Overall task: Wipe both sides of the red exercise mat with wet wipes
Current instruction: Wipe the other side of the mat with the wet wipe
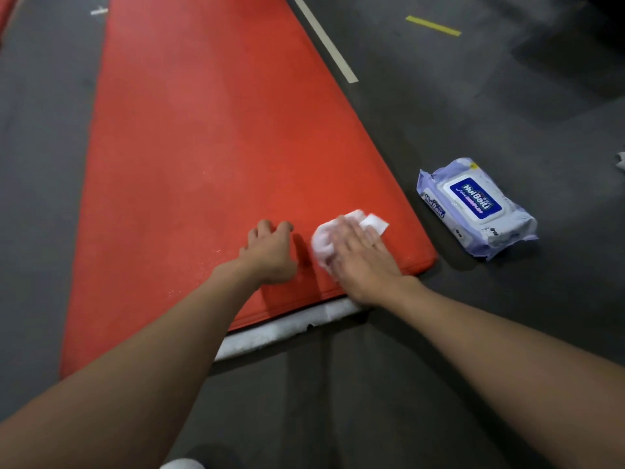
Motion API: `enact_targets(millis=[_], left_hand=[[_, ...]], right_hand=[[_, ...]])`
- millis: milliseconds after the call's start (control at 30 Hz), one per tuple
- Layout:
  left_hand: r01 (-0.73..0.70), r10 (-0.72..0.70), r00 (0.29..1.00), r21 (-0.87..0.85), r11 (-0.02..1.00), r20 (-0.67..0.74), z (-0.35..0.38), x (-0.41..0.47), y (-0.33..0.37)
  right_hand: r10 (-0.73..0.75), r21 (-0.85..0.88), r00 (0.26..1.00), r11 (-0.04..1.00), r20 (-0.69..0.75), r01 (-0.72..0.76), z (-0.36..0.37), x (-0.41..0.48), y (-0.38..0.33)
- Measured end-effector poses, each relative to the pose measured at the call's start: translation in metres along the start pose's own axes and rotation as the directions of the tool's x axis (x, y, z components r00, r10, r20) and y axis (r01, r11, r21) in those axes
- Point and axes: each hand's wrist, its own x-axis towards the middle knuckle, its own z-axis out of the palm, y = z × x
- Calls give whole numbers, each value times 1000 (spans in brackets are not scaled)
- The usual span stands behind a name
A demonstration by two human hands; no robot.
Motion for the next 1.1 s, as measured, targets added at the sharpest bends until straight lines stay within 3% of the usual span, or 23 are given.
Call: enact_targets(millis=[100, 167, 233, 267, 333, 400, 433, 500, 600, 733, 800, 867, 900, 933, 1033, 1100], left_hand=[[-27, -16, 982, 222, 975, 188, 6, -3, -17], [-59, 9, 979, 237, 970, 205, 8, -1, -24], [-65, 23, 984, 234, 970, 178, 8, 2, -25], [-64, 26, 986, 231, 971, 162, 9, 2, -24], [-45, 16, 991, 221, 974, 131, 13, 1, -20], [-18, -5, 994, 224, 974, 105, 17, 0, -16], [-6, -15, 996, 226, 974, 92, 17, 0, -14], [2, -17, 997, 209, 978, 70, 18, -1, -14], [-36, 28, 998, 163, 986, 50, 14, -3, -20], [-90, 83, 994, 118, 989, 70, 9, -9, -36], [-102, 91, 991, 123, 987, 95, 8, -12, -44], [-120, 103, 987, 143, 982, 122, 8, -13, -48], [-120, 101, 987, 156, 980, 126, 8, -14, -48], [-113, 91, 988, 174, 978, 125, 8, -15, -47], [19, -34, 997, 202, 979, 67, 12, -19, -42], [104, -110, 993, 143, 984, 39, 13, -21, -41]], right_hand=[[105, -17, 994, 994, -8, -105, -5, 4, 8], [-90, -55, 994, 994, 61, 93, -1, -6, 6], [-305, -92, 939, 942, 157, 322, -4, -18, 10], [-344, -84, 921, 928, 181, 363, -10, -19, 15], [-324, 18, 940, 946, 107, 324, -24, -9, 20], [-204, 220, 978, 953, -52, 210, -29, -2, 10], [-141, 279, 988, 948, -63, 153, -27, 0, 2], [-55, 199, 998, 978, -13, 57, -10, -2, -11], [-30, -36, 999, 999, -26, 29, 4, -2, -11], [46, -46, 998, 998, -37, -47, 0, 1, -20], [-137, -43, 989, 990, -58, 134, 8, -10, -35], [-380, -133, 925, 916, 24, 380, 12, -21, -34], [-422, -166, 905, 890, 60, 425, 8, -17, -25], [-390, -184, 919, 900, 66, 395, 3, -7, -15], [-49, -120, 999, 992, 8, 50, -10, 11, -5], [-131, -93, 991, 987, -19, 129, 3, 1, -22]])
